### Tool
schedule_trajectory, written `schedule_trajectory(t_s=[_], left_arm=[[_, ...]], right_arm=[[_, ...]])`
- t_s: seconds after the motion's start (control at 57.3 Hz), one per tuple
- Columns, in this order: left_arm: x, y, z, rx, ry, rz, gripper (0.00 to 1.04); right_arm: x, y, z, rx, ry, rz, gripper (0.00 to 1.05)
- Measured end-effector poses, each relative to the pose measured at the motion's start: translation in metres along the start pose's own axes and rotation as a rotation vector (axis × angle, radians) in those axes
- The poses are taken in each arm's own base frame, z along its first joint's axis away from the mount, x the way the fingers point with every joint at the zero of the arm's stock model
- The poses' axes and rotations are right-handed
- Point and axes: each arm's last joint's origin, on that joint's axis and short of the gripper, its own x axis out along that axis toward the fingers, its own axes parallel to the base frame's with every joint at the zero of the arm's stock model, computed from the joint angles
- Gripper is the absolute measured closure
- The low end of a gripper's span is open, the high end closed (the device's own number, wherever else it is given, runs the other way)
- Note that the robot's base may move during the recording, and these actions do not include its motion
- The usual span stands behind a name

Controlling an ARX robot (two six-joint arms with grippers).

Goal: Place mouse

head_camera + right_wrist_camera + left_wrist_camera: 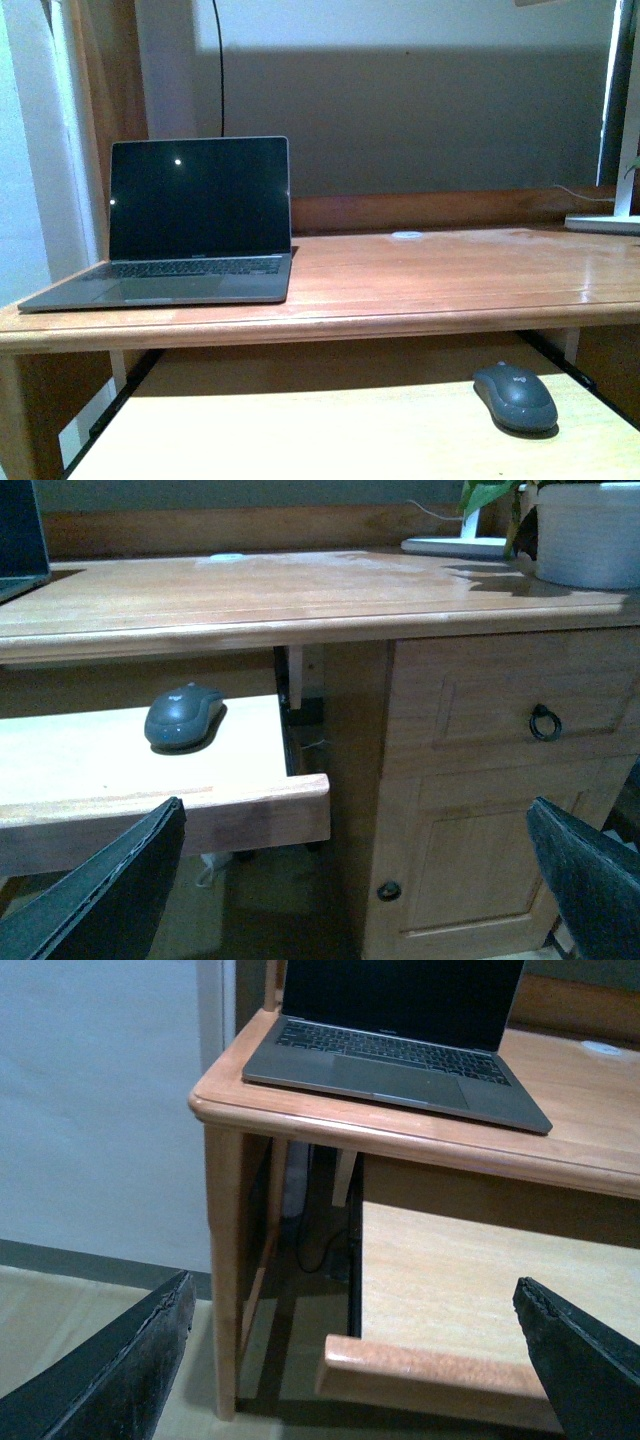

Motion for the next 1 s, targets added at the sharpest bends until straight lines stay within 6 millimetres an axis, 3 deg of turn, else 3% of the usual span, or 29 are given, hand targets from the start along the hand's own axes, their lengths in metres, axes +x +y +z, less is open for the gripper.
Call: schedule_trajectory(t_s=[0.122, 0.279, 0.384, 0.681, 0.873, 0.995], left_arm=[[-0.009, 0.006, -0.011, -0.009, -0.021, -0.008, 0.08], [-0.006, 0.017, -0.027, 0.076, -0.138, -0.102, 0.34], [-0.003, 0.028, -0.038, 0.103, -0.139, -0.066, 0.52], [-0.002, 0.03, -0.05, 0.118, -0.15, -0.066, 1.01], [-0.001, 0.031, -0.054, 0.122, -0.145, -0.067, 1.02], [-0.001, 0.031, -0.054, 0.122, -0.145, -0.067, 1.02]], right_arm=[[0.0, 0.0, 0.0, 0.0, 0.0, 0.0, 0.0], [0.0, 0.0, 0.0, 0.0, 0.0, -0.001, 0.0], [0.0, 0.0, 0.0, 0.0, 0.0, 0.002, 0.0], [0.0, 0.0, -0.001, 0.012, 0.01, 0.008, 0.0], [0.011, 0.01, -0.001, 0.061, 0.055, 0.047, 0.0], [0.036, 0.018, 0.021, 0.063, 0.052, 0.04, 0.0]])
